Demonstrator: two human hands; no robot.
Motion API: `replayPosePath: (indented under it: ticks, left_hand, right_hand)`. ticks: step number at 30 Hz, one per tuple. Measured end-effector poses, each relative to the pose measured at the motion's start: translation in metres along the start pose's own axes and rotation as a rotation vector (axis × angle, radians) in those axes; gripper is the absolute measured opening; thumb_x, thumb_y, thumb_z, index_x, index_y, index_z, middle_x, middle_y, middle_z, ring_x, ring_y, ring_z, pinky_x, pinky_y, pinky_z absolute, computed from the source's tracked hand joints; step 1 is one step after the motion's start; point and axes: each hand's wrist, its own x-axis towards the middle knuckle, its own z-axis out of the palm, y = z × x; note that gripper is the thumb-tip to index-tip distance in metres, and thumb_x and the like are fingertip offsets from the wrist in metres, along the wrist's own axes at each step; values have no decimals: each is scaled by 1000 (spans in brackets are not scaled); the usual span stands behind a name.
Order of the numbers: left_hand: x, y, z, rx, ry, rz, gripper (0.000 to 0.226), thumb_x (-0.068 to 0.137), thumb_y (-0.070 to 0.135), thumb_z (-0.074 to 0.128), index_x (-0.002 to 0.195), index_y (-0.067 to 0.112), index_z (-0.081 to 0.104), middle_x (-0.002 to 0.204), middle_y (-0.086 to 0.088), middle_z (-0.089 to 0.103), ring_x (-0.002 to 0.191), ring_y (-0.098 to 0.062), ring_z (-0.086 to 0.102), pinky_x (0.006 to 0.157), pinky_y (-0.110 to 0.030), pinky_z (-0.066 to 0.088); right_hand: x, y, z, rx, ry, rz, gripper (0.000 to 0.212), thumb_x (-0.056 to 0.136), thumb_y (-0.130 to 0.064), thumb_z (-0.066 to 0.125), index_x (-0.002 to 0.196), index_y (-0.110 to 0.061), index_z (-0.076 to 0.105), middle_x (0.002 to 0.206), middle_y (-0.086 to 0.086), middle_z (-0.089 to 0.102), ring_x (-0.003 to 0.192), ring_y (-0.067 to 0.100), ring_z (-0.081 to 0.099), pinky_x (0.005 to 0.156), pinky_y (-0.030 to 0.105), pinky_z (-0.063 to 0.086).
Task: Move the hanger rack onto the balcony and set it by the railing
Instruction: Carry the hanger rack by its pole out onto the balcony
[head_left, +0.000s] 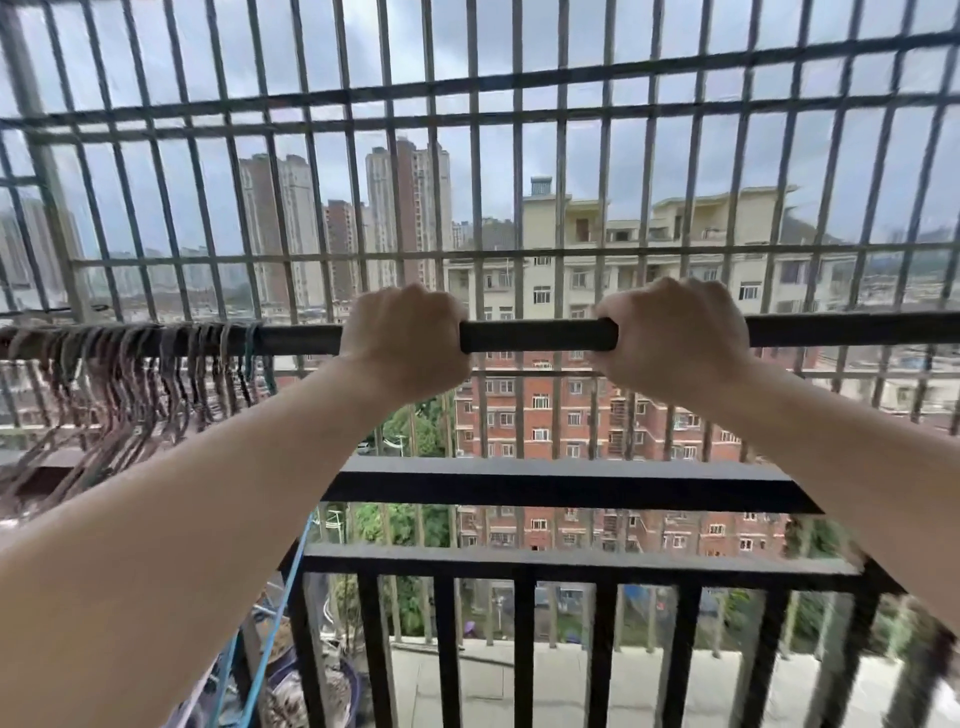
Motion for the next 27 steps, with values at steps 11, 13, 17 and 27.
replayPosePath:
  ticks: [11, 13, 17, 27]
  left_hand:
    - [-14, 2, -2, -54, 138, 76, 32, 83, 27, 54, 52, 21, 46, 38, 11, 41, 29, -4, 41, 38, -12, 29]
    - [-21, 1, -8, -72, 98, 82, 31, 84, 27, 53, 55, 22, 46, 40, 10, 42, 30, -4, 40, 36, -13, 29]
    - [-36, 5, -28, -58, -4, 86, 21, 84, 26, 56, 63, 21, 53, 43, 9, 44, 31, -3, 41, 33, -14, 32]
    - [-66, 17, -77, -115, -169, -8, 23, 83, 12, 51, 63, 24, 49, 46, 5, 54, 34, -8, 52, 34, -20, 40]
  right_hand:
    - [-13, -9, -8, -15, 34, 52, 28, 79, -34, 61, 57, -17, 56, 38, -8, 37, 31, 11, 33, 45, 14, 21]
    - [-17, -13, -14, -29, 29, 57, 28, 78, -32, 62, 56, -17, 53, 39, -8, 35, 33, 12, 30, 47, 14, 15]
    - [-30, -16, -33, -63, -26, -5, 29, 79, -36, 64, 59, -19, 50, 41, -8, 36, 34, 7, 27, 44, 15, 13]
    - [-60, 4, -85, 36, -216, 66, 23, 80, -23, 57, 58, -22, 50, 50, -6, 54, 43, 10, 50, 42, 19, 29]
